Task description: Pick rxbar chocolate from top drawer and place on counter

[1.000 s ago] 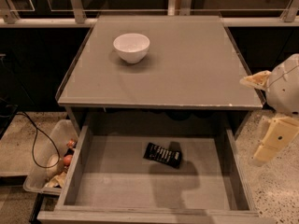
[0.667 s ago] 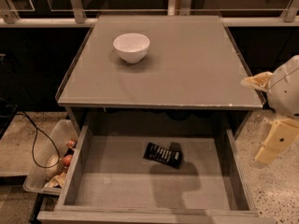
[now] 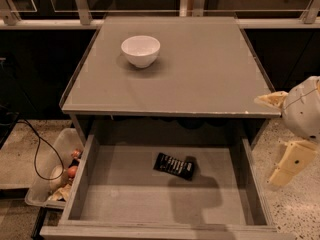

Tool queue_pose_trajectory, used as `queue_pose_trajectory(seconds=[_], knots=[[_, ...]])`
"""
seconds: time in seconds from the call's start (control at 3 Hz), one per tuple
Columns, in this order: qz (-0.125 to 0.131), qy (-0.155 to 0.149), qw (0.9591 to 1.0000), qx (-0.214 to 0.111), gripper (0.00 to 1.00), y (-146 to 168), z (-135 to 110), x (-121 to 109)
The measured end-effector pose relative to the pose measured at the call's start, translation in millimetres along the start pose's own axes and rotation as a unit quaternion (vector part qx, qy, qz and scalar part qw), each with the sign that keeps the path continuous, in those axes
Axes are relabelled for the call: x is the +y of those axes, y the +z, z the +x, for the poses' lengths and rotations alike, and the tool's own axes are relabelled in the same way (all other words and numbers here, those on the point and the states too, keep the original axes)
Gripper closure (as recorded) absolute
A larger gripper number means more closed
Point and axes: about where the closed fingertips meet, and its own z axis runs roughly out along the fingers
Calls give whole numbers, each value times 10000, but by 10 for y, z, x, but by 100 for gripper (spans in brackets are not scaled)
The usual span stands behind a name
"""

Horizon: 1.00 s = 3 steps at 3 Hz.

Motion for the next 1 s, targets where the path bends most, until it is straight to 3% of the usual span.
queue_pose_trajectory(seconds=[1.0], knots=[[-116,-12,9997,-228,0,206,-11,66]])
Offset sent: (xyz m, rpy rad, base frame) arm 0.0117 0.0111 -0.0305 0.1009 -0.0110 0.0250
